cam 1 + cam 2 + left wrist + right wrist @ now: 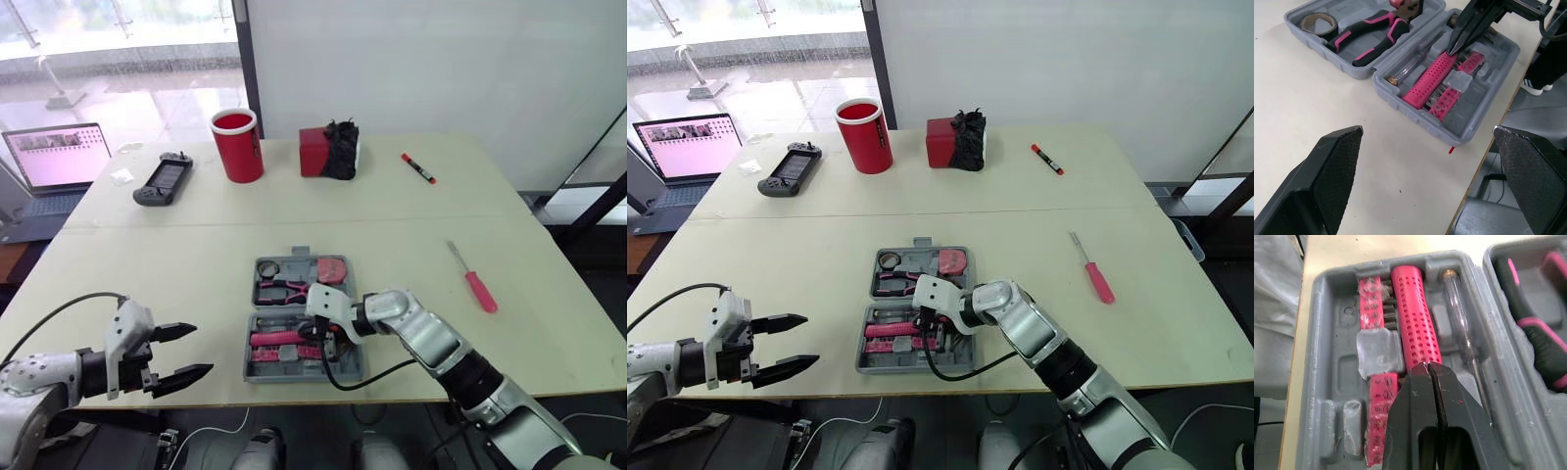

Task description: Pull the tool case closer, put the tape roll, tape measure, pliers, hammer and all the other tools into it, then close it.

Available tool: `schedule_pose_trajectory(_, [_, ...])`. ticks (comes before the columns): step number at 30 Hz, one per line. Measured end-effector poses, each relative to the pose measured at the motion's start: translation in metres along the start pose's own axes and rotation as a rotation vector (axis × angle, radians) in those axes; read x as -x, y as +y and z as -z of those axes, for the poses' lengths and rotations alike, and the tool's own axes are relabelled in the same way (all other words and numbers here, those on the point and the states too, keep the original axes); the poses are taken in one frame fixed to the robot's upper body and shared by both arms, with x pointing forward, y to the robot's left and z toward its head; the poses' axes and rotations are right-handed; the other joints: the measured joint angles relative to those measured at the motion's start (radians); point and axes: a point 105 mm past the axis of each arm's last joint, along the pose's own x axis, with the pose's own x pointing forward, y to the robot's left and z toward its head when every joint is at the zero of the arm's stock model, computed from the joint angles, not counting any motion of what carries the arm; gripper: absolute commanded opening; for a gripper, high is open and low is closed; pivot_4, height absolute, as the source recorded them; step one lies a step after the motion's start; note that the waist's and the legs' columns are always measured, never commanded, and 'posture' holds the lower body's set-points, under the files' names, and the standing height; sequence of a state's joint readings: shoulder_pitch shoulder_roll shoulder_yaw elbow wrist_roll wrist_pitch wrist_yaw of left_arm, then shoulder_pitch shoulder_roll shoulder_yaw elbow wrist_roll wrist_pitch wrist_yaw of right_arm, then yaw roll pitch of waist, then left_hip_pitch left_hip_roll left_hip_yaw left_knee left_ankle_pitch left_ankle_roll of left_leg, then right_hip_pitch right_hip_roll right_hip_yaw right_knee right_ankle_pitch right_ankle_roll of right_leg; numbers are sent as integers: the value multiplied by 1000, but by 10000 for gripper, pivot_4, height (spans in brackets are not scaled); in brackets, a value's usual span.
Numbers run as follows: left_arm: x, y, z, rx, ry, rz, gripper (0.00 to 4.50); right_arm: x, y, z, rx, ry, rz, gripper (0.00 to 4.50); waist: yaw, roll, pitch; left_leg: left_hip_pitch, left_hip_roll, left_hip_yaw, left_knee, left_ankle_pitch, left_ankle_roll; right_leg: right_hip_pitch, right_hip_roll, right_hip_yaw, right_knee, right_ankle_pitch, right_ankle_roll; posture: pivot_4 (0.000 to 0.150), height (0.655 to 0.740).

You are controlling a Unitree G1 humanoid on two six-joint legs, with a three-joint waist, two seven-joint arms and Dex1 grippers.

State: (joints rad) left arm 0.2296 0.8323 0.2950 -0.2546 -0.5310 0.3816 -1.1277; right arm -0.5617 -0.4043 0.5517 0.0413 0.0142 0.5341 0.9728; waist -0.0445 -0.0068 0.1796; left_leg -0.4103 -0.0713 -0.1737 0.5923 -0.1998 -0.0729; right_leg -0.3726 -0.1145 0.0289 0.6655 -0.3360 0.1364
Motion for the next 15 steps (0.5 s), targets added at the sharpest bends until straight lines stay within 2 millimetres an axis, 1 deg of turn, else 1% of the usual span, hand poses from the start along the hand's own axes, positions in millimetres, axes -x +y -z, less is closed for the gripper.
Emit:
schedule_pose_trajectory(6, [-1, 0, 1, -2, 3, 2, 45000, -3, 1, 3, 9, 57, -12, 429, 1, -1, -5, 3, 0, 0, 0, 0, 0, 1, 0, 0, 0, 0, 0, 1500, 7400])
schedule_pose_trajectory(10, [-1, -1, 2, -3, 8, 1, 45000, -4, 4, 9, 6, 94, -31, 429, 2, -2, -9, 3, 0, 0, 0, 0, 0, 1, 0, 0, -1, 0, 0, 1500, 7400])
schedule_pose_trajectory(15, [-1, 0, 0, -6, 6, 1, 45000, -4, 4, 10, -10, 100, -26, 429, 4, -3, -14, 3, 0, 0, 0, 0, 0, 1, -1, 0, -1, 0, 0, 1500, 7400])
